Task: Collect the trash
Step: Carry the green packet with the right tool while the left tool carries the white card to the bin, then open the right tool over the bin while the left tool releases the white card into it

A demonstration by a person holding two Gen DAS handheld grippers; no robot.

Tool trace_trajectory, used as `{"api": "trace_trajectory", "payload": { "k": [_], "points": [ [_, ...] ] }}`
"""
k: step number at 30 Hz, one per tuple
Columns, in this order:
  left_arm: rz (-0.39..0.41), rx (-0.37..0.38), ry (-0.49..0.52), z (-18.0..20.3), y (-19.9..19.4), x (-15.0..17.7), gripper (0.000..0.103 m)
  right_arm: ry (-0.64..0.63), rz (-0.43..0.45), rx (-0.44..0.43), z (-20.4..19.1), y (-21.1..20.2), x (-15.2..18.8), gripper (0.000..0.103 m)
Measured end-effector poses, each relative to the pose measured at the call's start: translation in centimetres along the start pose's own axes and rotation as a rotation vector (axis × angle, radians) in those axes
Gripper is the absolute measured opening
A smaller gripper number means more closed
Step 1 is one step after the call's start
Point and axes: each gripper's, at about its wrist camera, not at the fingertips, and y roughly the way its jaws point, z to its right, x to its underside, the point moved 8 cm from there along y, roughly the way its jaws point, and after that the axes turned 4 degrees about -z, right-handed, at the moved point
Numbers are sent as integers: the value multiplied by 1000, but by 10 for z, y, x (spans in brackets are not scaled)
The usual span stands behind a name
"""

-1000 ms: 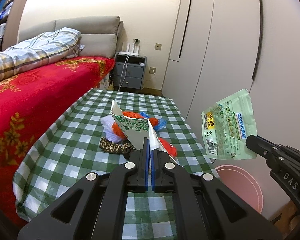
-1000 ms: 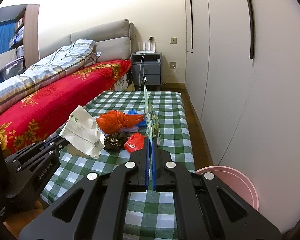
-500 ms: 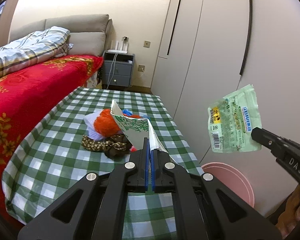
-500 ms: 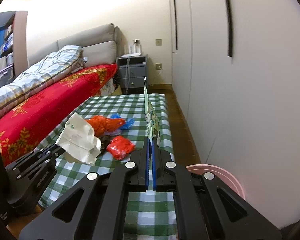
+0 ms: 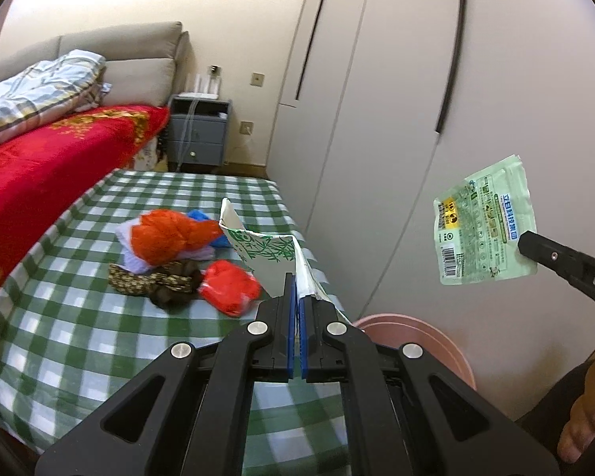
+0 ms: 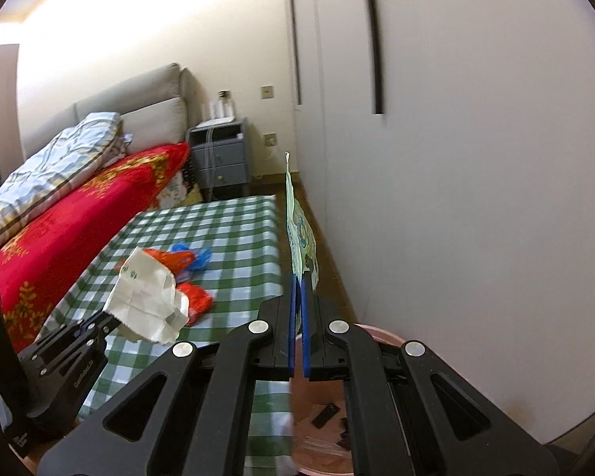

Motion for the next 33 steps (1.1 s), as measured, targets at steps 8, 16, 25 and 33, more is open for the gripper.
{"api": "trace_trajectory", "payload": {
  "k": [8, 16, 25, 33],
  "points": [
    [-35, 86, 32, 38, 16, 8, 1, 78, -21, 54, 40, -2, 3, 2],
    [-74, 182, 61, 74, 35, 20, 1, 113, -45, 62, 55, 7, 7, 2],
    [-171, 270, 92, 110, 67, 43, 1, 123, -87, 80, 61, 24, 11, 2],
    [-279, 290, 88, 111, 88, 63, 24, 147, -123, 95, 65, 40, 16, 9]
  ]
}}
